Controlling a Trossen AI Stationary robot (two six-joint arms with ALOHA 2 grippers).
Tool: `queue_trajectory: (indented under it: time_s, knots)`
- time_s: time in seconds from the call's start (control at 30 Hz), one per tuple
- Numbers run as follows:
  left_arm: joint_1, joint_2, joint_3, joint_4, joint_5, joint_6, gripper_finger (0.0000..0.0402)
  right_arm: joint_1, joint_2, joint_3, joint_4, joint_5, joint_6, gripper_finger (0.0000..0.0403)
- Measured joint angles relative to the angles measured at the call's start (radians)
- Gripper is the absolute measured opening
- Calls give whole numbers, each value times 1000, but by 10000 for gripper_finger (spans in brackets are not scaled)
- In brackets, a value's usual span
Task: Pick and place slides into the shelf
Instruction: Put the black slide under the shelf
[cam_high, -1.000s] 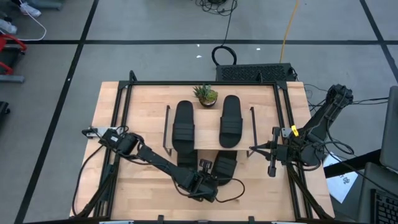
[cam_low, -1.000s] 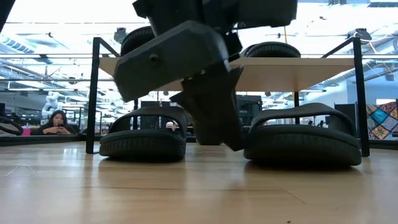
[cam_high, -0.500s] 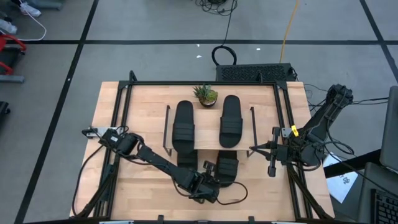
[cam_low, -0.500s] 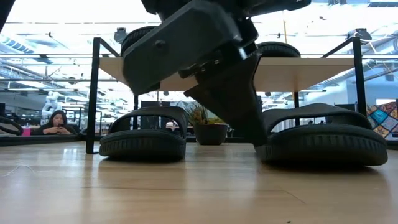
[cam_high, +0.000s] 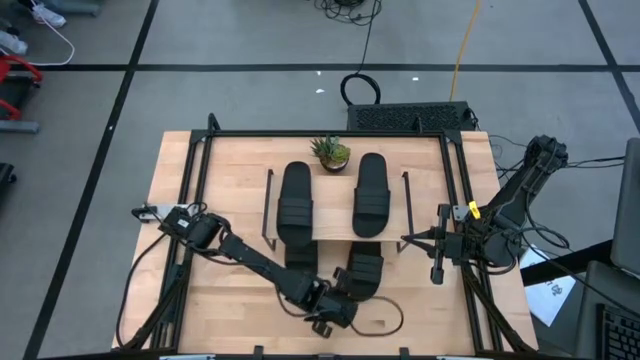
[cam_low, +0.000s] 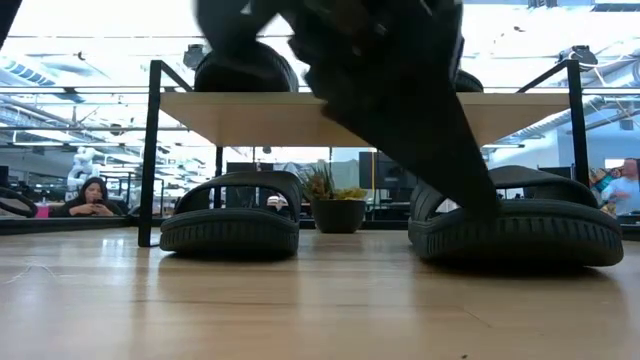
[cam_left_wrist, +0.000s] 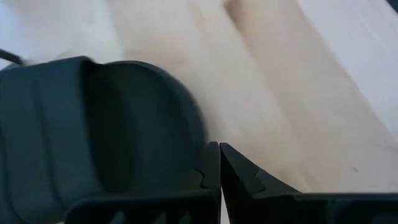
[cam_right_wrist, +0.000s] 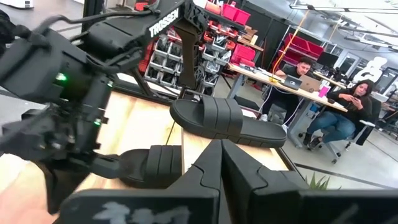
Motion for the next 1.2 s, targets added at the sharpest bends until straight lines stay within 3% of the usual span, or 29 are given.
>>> queue_trajectory:
  time_s: [0.37, 0.7, 0.9, 1.2]
  knots:
    - [21, 0, 0, 61, 88, -40, 0, 0, 0, 0, 0, 0, 0, 0]
    - [58, 14, 0, 144, 63, -38, 0, 0, 0, 0, -1, -2, 10, 0]
    - [43, 33, 0, 176, 191, -34, 0, 0, 1, 0, 0, -29, 2, 0]
    - [35, 32, 0, 175, 12, -5, 0, 0, 1, 0, 0, -27, 6, 0]
